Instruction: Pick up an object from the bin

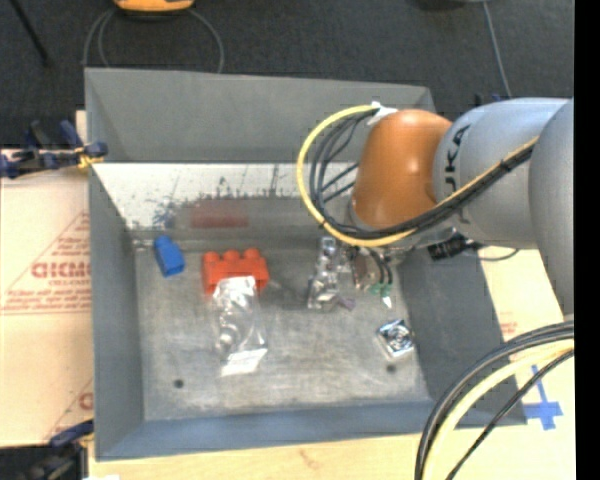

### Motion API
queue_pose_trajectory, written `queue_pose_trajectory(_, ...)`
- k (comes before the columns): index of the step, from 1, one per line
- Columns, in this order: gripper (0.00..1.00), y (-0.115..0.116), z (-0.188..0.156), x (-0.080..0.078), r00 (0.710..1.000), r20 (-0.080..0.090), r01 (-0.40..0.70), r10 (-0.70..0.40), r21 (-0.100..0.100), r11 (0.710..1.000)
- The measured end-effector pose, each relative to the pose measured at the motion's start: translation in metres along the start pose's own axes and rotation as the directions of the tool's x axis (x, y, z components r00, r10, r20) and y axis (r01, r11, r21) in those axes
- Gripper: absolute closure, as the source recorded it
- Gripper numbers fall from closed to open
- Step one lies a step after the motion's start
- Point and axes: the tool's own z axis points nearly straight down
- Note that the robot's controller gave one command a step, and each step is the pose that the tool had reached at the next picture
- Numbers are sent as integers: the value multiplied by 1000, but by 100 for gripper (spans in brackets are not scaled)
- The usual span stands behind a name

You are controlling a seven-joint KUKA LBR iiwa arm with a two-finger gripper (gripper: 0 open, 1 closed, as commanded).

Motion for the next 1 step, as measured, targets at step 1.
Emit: queue_pose_trajectory(1, 100, 12, -105, -20, 1000, 4, 18, -18, -1, 1000)
